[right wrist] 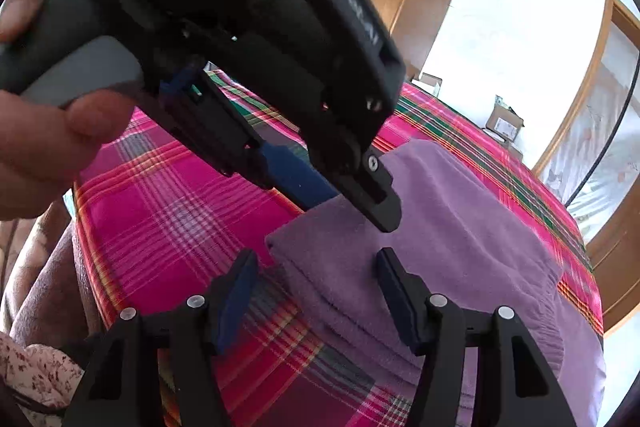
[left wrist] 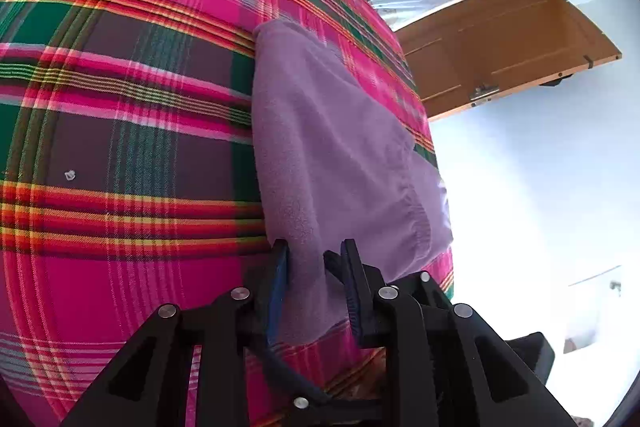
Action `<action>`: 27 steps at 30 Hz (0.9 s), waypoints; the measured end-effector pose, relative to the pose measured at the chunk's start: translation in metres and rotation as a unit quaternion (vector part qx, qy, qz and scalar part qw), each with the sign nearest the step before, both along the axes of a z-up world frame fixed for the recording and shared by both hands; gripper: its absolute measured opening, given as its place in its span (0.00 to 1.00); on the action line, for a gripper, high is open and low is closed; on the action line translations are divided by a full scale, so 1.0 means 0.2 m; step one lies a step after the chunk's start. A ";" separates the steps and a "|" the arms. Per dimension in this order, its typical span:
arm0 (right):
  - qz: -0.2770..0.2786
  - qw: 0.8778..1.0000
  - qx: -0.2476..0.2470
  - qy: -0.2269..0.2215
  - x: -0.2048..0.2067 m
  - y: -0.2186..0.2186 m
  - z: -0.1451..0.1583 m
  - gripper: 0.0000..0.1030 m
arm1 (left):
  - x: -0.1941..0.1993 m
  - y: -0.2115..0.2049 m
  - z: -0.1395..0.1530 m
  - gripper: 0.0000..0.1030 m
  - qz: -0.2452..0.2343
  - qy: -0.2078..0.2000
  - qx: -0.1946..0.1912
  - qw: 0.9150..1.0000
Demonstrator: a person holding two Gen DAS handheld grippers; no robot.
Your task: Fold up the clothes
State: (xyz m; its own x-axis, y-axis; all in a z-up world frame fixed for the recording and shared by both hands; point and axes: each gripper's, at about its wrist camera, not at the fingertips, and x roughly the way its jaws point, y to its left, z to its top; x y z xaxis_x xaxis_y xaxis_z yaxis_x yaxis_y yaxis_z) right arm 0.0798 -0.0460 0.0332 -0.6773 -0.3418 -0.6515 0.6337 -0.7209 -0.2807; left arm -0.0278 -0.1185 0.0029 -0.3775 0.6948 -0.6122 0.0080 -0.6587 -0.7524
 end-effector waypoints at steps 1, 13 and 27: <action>-0.006 1.000 -0.001 -0.001 -0.01 0.00 0.00 0.60 | 0.00 0.00 0.00 0.25 0.002 0.000 0.006 1.000; -0.048 0.995 -0.066 -0.050 -0.09 0.04 0.04 0.60 | 0.01 0.01 0.01 0.25 0.011 -0.012 0.023 1.000; -0.086 0.990 -0.096 -0.059 -0.12 0.16 0.03 0.21 | -0.07 -0.05 0.02 0.56 0.034 0.018 0.036 0.999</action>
